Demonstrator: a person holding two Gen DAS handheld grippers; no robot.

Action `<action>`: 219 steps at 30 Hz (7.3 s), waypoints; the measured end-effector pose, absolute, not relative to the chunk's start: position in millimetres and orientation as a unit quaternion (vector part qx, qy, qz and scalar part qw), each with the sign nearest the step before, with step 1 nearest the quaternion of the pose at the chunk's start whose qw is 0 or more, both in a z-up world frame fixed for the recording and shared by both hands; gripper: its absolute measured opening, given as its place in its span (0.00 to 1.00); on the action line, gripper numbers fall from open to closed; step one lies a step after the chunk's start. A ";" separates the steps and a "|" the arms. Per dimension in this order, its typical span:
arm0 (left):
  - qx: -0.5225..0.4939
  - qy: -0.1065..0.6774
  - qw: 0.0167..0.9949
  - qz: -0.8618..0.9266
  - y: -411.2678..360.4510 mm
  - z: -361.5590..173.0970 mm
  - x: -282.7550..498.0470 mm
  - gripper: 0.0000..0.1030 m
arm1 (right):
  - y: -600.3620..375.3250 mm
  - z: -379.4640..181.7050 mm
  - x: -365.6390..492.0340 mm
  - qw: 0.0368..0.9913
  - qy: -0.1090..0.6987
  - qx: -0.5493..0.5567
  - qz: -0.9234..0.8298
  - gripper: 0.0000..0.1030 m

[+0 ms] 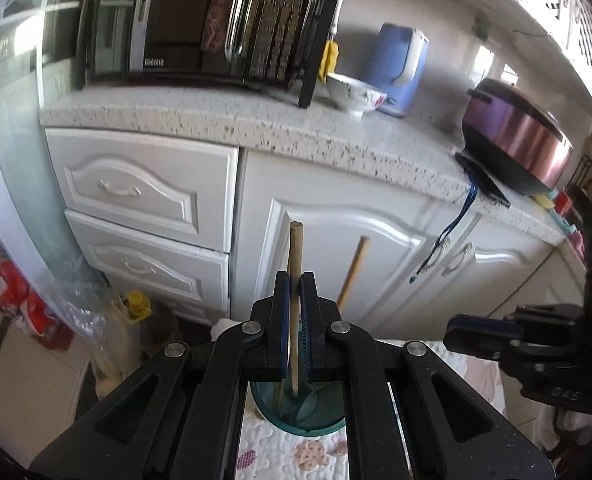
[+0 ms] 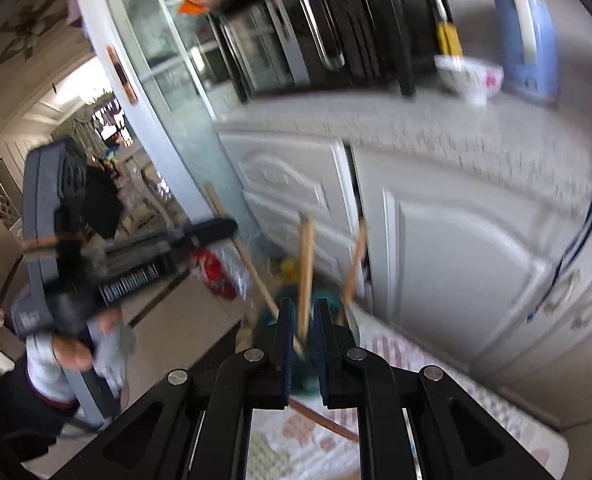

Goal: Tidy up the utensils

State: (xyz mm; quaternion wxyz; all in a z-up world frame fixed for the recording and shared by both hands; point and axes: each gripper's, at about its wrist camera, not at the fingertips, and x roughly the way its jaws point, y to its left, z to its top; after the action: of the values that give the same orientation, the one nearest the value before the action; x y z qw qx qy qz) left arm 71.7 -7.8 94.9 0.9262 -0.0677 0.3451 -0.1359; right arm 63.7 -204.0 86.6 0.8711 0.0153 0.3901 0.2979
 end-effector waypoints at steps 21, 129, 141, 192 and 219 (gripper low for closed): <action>-0.062 0.366 0.919 -0.132 -9.1 72.8 78.0 0.04 | -328.5 -125.3 38.6 0.776 0.562 0.224 0.178 0.34; -0.040 0.404 0.908 -0.104 -24.7 52.4 76.9 0.15 | -229.8 18.2 90.3 0.855 0.413 0.089 0.300 0.21; -0.042 0.394 0.912 -0.102 -32.6 55.2 41.6 0.27 | -245.8 25.0 51.8 0.864 0.412 0.078 0.278 0.36; 0.015 0.515 0.837 -0.184 -186.4 -94.3 33.9 0.27 | -336.2 -124.5 59.1 0.827 0.542 0.096 0.113 0.17; 0.034 0.538 0.821 -0.191 -218.1 -103.1 88.7 0.04 | -358.3 -132.6 85.9 0.813 0.560 0.086 0.136 0.13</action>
State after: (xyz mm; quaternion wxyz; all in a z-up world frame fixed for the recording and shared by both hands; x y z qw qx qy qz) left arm 88.7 -218.1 -103.1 0.8206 0.0344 0.5375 -0.1909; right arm 85.9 -358.3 -132.6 0.8131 0.0856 0.5596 0.1355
